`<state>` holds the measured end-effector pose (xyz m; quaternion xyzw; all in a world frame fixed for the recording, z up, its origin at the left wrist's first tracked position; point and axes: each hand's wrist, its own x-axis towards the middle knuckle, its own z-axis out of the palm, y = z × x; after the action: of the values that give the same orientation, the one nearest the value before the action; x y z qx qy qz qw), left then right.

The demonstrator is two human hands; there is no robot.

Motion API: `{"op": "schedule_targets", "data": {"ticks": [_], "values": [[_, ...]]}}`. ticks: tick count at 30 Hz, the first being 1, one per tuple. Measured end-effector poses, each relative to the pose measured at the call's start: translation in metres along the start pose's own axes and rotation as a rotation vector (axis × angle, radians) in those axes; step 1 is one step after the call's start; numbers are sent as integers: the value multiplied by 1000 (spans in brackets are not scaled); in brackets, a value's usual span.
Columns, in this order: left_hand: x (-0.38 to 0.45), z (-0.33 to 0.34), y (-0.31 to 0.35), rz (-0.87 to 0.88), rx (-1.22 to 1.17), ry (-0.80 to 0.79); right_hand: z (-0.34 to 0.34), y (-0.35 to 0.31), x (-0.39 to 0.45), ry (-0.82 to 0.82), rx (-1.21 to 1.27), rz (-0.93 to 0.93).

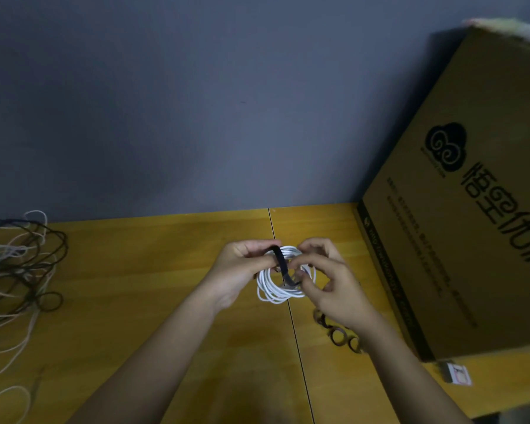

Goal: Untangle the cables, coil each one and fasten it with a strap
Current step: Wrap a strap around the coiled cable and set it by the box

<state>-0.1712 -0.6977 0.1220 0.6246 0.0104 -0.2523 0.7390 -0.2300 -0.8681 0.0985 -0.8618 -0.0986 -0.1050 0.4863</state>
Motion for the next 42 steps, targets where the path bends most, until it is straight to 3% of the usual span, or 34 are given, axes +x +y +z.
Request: {"op": "schedule_targets", "data": {"ticks": [7, 10, 16, 26, 29, 37, 42], "values": [[-2, 6, 2, 9, -23, 7, -12, -10, 9, -56, 39, 94], [-3, 7, 4, -7, -7, -8, -10, -13, 11, 0, 15, 95], [-3, 2, 3, -13, -11, -79, -4, -11, 6, 63, -119, -84], [-5, -9, 13, -44, 47, -231, 4, -10, 4, 220, -133, -43], [-4, -3, 11, -18, 120, -166, 2, -12, 5, 148, -175, -5], [2, -3, 11, -18, 152, -112, -34, -23, 12, -267, -83, 81], [3, -3, 11, -20, 162, -121, -34, -24, 12, -294, -135, 115]]}}
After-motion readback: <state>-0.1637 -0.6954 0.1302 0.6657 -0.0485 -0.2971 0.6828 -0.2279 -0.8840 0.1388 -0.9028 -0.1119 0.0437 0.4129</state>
